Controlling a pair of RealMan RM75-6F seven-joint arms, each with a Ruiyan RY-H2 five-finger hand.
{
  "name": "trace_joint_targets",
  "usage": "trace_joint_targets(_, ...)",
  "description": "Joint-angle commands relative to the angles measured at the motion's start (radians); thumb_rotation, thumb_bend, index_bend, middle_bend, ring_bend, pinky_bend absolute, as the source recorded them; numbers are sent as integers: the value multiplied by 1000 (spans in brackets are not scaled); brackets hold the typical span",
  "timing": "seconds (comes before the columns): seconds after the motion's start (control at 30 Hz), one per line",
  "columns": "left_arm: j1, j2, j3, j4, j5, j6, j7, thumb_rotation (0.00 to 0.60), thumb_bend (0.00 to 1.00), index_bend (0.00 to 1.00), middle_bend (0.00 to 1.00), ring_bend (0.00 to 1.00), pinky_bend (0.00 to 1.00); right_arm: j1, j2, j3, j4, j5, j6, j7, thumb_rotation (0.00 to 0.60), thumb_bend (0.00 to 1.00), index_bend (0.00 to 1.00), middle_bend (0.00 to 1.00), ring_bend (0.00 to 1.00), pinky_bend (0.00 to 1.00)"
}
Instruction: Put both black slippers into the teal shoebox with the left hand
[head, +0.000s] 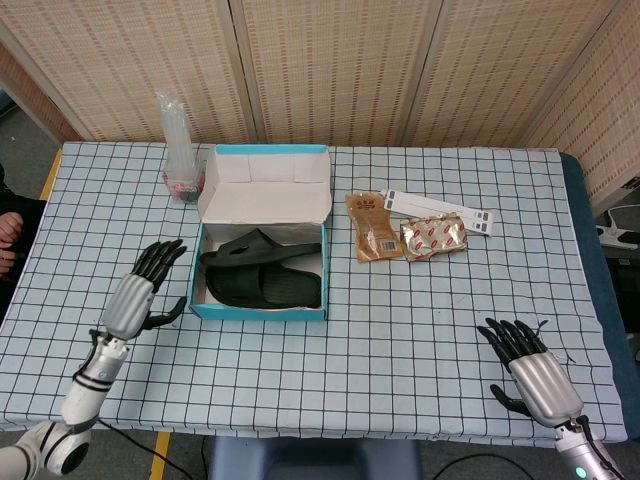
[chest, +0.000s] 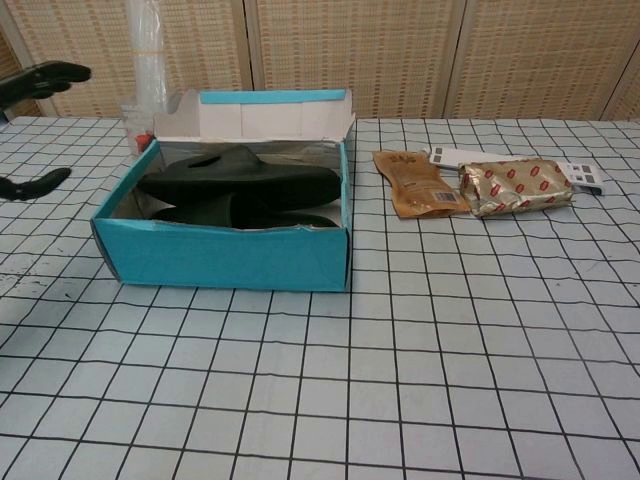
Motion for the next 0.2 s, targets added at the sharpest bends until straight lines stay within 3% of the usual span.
trace_joint_targets(0.03,313,188,99,-256,-110,215,397,600,404,0,0,0,4,-30,-30,38,-1,57,46,-86,600,217,0,0,0,0)
trace_joint_targets(0.2,317,233,96,-290,-81,168,385,600,406,0,0,0,3,-38,-26,42,-16,61,59,-92,600,217,0,0,0,0)
